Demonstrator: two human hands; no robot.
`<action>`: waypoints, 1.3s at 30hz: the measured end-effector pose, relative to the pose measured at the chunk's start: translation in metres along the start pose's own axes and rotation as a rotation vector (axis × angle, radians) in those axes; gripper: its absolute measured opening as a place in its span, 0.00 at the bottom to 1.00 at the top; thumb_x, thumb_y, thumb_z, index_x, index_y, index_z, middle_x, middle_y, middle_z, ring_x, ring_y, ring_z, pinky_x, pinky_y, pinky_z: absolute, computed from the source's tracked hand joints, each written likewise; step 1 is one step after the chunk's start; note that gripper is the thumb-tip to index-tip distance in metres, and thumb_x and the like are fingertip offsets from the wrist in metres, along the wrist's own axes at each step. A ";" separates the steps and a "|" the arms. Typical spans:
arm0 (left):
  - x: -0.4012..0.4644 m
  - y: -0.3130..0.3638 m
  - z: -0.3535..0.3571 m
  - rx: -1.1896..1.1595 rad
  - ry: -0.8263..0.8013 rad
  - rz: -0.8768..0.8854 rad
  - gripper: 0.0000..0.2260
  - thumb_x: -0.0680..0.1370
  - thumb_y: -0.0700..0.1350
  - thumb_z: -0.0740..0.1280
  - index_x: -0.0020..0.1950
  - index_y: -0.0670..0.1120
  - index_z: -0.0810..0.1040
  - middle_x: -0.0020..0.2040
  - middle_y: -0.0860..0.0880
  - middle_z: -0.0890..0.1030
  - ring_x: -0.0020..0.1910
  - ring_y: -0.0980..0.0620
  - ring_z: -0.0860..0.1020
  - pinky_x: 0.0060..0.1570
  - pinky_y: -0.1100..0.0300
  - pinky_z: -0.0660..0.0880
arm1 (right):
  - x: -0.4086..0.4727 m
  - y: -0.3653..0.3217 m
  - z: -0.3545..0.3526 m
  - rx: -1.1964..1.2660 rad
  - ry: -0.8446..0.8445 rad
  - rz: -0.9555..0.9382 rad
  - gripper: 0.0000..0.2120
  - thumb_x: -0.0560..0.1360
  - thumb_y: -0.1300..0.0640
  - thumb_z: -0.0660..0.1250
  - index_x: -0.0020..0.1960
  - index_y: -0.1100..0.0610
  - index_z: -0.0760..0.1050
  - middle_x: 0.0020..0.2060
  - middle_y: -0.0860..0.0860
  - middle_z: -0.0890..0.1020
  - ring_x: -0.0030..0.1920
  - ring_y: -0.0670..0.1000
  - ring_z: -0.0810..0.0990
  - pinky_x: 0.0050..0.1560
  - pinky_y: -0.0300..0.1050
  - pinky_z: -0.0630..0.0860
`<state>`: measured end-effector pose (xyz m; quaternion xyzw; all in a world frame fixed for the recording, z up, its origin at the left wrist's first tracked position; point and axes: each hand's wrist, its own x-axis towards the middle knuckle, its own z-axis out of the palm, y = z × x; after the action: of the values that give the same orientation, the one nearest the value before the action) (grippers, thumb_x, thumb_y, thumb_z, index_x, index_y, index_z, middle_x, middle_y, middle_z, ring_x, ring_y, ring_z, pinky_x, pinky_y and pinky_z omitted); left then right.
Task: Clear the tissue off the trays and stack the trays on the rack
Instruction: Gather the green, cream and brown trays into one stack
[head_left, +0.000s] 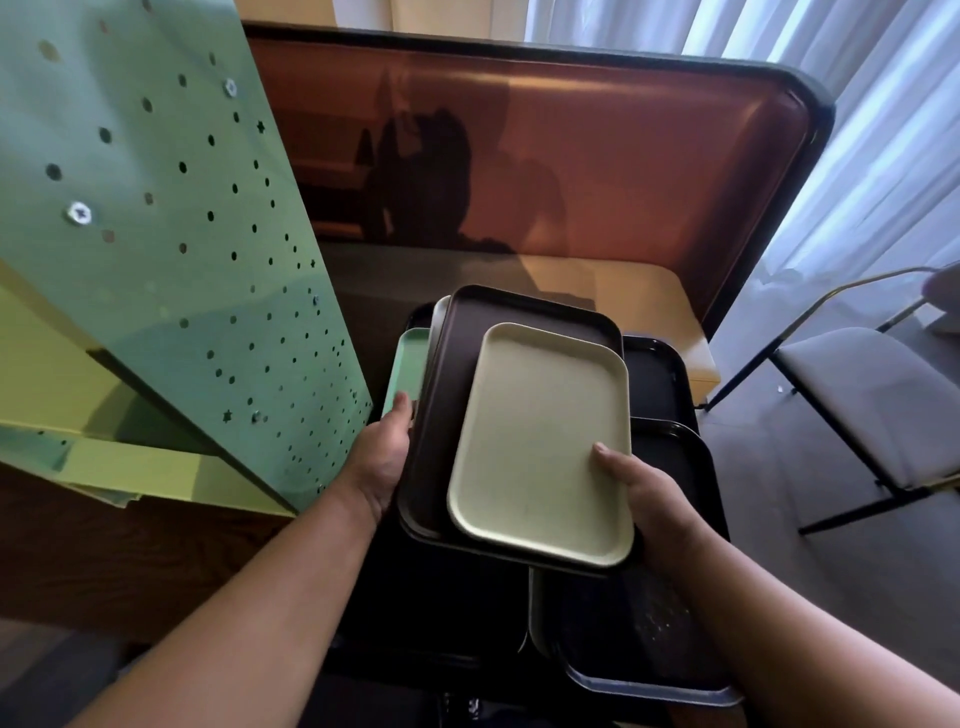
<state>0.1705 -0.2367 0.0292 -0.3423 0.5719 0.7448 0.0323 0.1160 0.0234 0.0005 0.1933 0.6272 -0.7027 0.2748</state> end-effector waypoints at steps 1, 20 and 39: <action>0.000 0.003 -0.002 -0.049 -0.112 -0.032 0.27 0.84 0.60 0.53 0.60 0.39 0.82 0.54 0.37 0.85 0.57 0.38 0.83 0.59 0.47 0.78 | 0.000 0.000 0.001 -0.013 0.007 0.005 0.17 0.80 0.53 0.69 0.63 0.63 0.80 0.55 0.61 0.87 0.57 0.64 0.85 0.64 0.64 0.78; 0.011 0.020 -0.009 -0.111 -0.567 0.022 0.27 0.72 0.37 0.67 0.71 0.46 0.73 0.63 0.37 0.81 0.56 0.38 0.83 0.55 0.48 0.81 | -0.013 -0.014 -0.001 0.170 -0.138 0.009 0.29 0.69 0.57 0.72 0.69 0.64 0.75 0.58 0.66 0.84 0.49 0.65 0.86 0.45 0.59 0.85; 0.042 0.001 -0.006 0.038 -0.323 -0.062 0.26 0.81 0.62 0.58 0.60 0.43 0.83 0.56 0.37 0.85 0.57 0.38 0.82 0.60 0.44 0.77 | -0.012 -0.027 -0.005 0.106 -0.019 0.131 0.21 0.66 0.60 0.67 0.56 0.67 0.81 0.45 0.65 0.86 0.42 0.65 0.84 0.51 0.58 0.80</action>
<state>0.1408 -0.2572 0.0066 -0.2350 0.5625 0.7777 0.1533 0.1077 0.0313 0.0285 0.2415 0.5726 -0.7172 0.3153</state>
